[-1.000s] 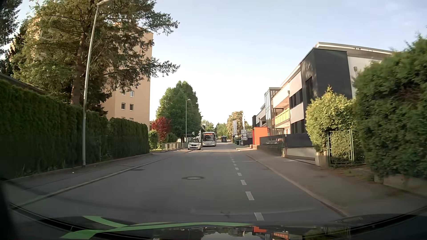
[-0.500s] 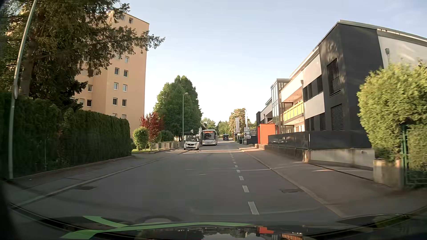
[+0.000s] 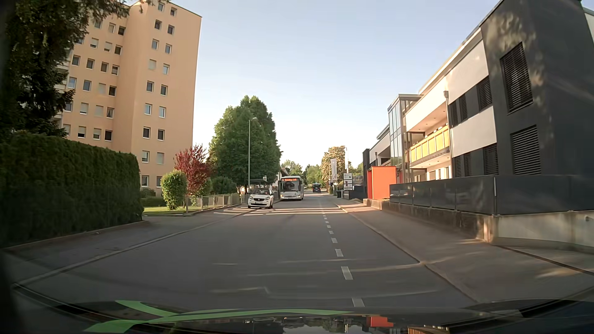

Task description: Follow the waypoints while adhering to traffic rules and regulations

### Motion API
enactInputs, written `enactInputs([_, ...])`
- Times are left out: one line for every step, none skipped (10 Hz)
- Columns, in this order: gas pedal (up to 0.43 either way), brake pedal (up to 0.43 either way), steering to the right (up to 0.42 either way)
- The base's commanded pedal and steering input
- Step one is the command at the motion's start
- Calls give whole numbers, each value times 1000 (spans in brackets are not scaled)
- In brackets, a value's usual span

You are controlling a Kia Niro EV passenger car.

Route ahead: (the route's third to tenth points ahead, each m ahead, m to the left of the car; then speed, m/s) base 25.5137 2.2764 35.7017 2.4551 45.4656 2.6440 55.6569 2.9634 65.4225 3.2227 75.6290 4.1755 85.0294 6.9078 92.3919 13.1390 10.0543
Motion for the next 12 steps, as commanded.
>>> enactInputs([79,0,-6])
enactInputs([87,0,-5])
enactInputs([98,0,-5])
enactInputs([118,0,-5])
enactInputs([118,0,-4])
enactInputs([118,0,-4])
enactInputs([118,0,-3])
enactInputs([118,0,-3])
enactInputs([118,0,-1])
enactInputs([118,0,-1])
enactInputs([118,0,-1])
enactInputs([118,0,-1])
